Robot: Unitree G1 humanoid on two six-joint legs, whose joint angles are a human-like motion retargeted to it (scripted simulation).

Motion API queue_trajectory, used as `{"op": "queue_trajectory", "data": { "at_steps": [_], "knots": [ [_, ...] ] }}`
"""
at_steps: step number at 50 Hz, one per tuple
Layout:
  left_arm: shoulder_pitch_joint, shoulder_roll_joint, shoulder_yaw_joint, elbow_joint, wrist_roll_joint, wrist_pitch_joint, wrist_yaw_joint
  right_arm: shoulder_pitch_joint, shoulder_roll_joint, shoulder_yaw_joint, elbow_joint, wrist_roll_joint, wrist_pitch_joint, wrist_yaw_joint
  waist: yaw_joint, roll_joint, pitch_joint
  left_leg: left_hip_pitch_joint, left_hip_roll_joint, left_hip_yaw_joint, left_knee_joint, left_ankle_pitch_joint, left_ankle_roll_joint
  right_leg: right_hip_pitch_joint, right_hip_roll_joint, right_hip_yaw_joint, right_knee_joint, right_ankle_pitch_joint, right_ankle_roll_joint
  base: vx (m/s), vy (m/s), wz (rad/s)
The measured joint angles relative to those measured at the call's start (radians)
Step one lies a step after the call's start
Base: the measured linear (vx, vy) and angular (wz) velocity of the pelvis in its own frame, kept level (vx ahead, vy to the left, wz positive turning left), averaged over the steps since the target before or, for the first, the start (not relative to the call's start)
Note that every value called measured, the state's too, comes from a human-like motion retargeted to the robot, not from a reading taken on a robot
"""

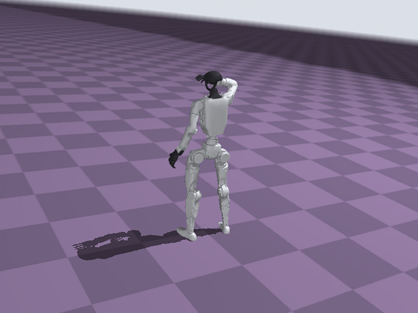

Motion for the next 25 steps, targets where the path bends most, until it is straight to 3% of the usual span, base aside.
{"op": "queue_trajectory", "data": {
  "at_steps": [5, 12, 15, 19, 25],
  "knots": [
    [-0.014, -0.023, 0.013, 0.002, -0.005, -0.005, 0.010, -0.095, 0.059, 0.086, 0.004, 0.026, -0.017, -0.004, -0.003, 0.017, 0.005, -0.001, 0.005, 0.001, -0.002, 0.001, 0.003, -0.002, 0.006, 0.001, -0.003, 0.003, 0.001, 0.00, 0.00, 0.00],
    [0.003, -0.062, 0.101, -0.117, -0.047, -0.061, 0.034, 0.132, -0.207, -0.061, -0.076, 0.124, -0.071, 0.044, 0.010, 0.020, 0.027, -0.008, 0.008, -0.028, -0.002, 0.008, -0.009, 0.011, 0.008, -0.031, -0.003, 0.001, 0.001, 0.00, 0.00, 0.19],
    [0.022, -0.073, 0.127, -0.144, -0.052, -0.064, 0.035, 0.239, -0.249, -0.152, -0.078, 0.150, -0.075, 0.067, 0.011, 0.014, 0.033, -0.006, 0.008, -0.028, -0.001, 0.008, -0.013, 0.012, 0.007, -0.032, -0.001, 0.000, 0.001, 0.00, 0.00, 0.00],
    [0.023, -0.061, 0.126, -0.093, -0.062, -0.041, 0.047, 0.229, -0.179, -0.170, -0.058, 0.128, -0.044, 0.060, 0.013, -0.014, 0.035, 0.004, 0.002, -0.011, 0.000, 0.003, -0.006, 0.010, 0.001, -0.012, 0.003, -0.002, 0.001, 0.00, 0.01, -0.18],
    [-0.019, -0.062, 0.075, 0.037, -0.084, 0.004, 0.061, 0.000, 0.072, 0.001, 0.030, 0.097, -0.001, 0.011, 0.009, -0.017, 0.028, 0.015, 0.004, 0.026, -0.001, -0.003, 0.007, -0.006, 0.007, 0.029, 0.005, 0.003, -0.002, -0.01, -0.01, -0.32]
  ]
}}
